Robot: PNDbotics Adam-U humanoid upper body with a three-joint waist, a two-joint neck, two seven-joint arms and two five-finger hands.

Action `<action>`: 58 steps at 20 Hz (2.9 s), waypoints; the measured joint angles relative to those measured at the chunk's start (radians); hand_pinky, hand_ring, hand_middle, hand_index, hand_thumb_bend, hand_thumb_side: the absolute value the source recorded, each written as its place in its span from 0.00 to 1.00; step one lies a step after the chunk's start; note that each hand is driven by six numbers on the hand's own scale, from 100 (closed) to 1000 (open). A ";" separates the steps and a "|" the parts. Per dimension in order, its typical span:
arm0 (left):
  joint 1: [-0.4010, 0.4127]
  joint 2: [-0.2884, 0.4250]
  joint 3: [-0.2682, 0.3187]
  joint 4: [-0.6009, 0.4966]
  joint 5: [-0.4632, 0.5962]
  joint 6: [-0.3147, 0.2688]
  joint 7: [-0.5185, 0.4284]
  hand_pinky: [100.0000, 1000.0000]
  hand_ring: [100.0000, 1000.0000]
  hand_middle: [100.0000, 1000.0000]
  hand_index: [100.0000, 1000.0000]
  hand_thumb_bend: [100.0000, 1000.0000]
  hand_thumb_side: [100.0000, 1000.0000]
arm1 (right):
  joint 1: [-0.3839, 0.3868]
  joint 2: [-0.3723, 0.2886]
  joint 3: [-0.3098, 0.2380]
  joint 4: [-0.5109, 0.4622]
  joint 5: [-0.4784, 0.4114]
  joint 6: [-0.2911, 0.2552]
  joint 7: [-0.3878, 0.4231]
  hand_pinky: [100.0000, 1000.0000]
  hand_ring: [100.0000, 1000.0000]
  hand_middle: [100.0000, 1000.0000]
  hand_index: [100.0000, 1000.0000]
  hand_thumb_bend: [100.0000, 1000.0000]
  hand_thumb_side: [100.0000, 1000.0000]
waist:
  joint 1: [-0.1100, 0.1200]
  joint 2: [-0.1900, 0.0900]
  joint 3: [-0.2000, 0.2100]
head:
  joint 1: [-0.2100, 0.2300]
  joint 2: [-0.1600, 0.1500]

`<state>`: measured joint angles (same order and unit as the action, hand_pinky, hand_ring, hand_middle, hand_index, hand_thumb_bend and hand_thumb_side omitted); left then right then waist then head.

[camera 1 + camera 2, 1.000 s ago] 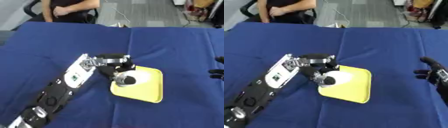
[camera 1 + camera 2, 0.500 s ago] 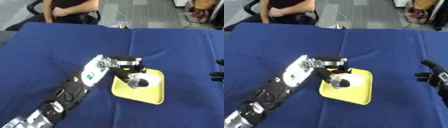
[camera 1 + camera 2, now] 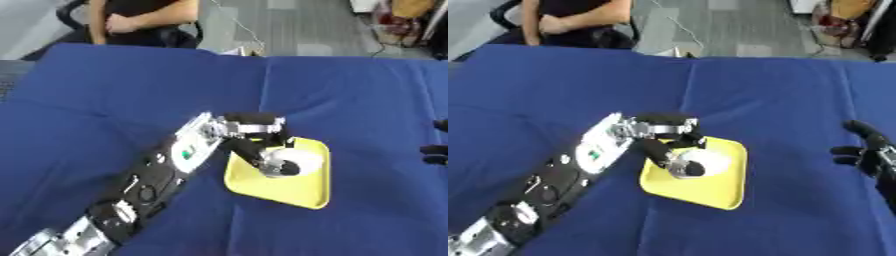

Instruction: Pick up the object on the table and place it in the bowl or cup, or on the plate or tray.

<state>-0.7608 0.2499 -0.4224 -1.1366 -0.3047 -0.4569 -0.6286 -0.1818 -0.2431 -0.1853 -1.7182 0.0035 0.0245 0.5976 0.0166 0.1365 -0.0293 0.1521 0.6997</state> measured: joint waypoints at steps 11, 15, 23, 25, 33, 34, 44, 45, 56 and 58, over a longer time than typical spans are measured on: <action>-0.010 0.036 0.038 -0.211 -0.136 -0.070 0.273 0.00 0.00 0.02 0.21 0.00 0.19 | 0.000 0.000 0.000 0.000 0.000 0.000 0.000 0.75 0.75 0.99 1.00 0.00 0.96 | 0.000 0.000 0.002 | 0.000 0.000; -0.010 0.037 0.036 -0.237 -0.169 -0.073 0.316 0.00 0.00 0.02 0.21 0.00 0.19 | 0.000 0.000 0.000 0.000 0.000 0.000 0.000 0.75 0.75 0.99 1.00 0.00 0.96 | 0.000 0.000 0.003 | 0.000 0.000; -0.010 0.037 0.034 -0.241 -0.193 -0.076 0.327 0.00 0.00 0.02 0.21 0.00 0.18 | 0.000 0.000 0.000 0.000 0.000 0.000 0.000 0.75 0.75 0.99 1.00 0.00 0.96 | 0.000 0.000 0.003 | 0.001 0.000; -0.010 0.037 0.034 -0.241 -0.198 -0.077 0.329 0.00 0.00 0.02 0.23 0.00 0.17 | 0.000 0.000 0.000 0.000 0.000 0.000 0.000 0.75 0.75 0.99 1.00 0.00 0.96 | 0.000 0.000 0.003 | 0.001 0.000; -0.013 0.038 0.038 -0.228 -0.273 -0.096 0.377 0.00 0.00 0.03 0.24 0.00 0.17 | 0.000 0.000 0.000 0.000 0.000 -0.002 0.002 0.75 0.76 0.99 1.00 0.00 0.96 | 0.000 0.000 0.001 | 0.005 0.000; -0.015 0.038 0.042 -0.219 -0.292 -0.100 0.389 0.00 0.00 0.03 0.24 0.00 0.17 | 0.000 0.000 0.000 0.000 0.000 -0.002 0.002 0.75 0.75 0.99 1.00 0.00 0.96 | 0.000 0.000 0.001 | 0.006 0.000; -0.016 0.046 0.061 -0.112 -0.449 -0.133 0.511 0.00 0.00 0.02 0.24 0.00 0.17 | 0.000 0.000 0.000 0.000 0.000 -0.002 0.005 0.75 0.75 0.99 1.00 0.00 0.96 | 0.000 0.000 0.002 | 0.009 0.000; -0.016 0.046 0.061 -0.109 -0.455 -0.135 0.516 0.00 0.00 0.02 0.24 0.00 0.17 | 0.000 0.000 0.000 0.000 0.000 -0.002 0.005 0.75 0.75 0.99 1.00 0.00 0.96 | 0.000 0.000 0.002 | 0.009 0.000; -0.014 0.045 0.060 -0.093 -0.489 -0.150 0.533 0.00 0.00 0.03 0.24 0.00 0.16 | 0.000 0.000 0.000 0.000 0.000 -0.002 0.005 0.75 0.75 0.99 1.00 0.00 0.96 | 0.000 0.000 0.002 | 0.009 -0.001; -0.014 0.045 0.060 -0.093 -0.495 -0.153 0.536 0.00 0.00 0.03 0.24 0.00 0.16 | 0.000 0.000 0.000 0.000 0.000 -0.002 0.005 0.75 0.76 0.99 1.00 0.00 0.97 | 0.000 0.000 0.002 | 0.009 -0.001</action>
<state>-0.7752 0.2947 -0.3629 -1.2297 -0.7995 -0.6104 -0.0922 -0.1817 -0.2431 -0.1857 -1.7182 0.0035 0.0222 0.6028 0.0166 0.1367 -0.0270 0.1609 0.6987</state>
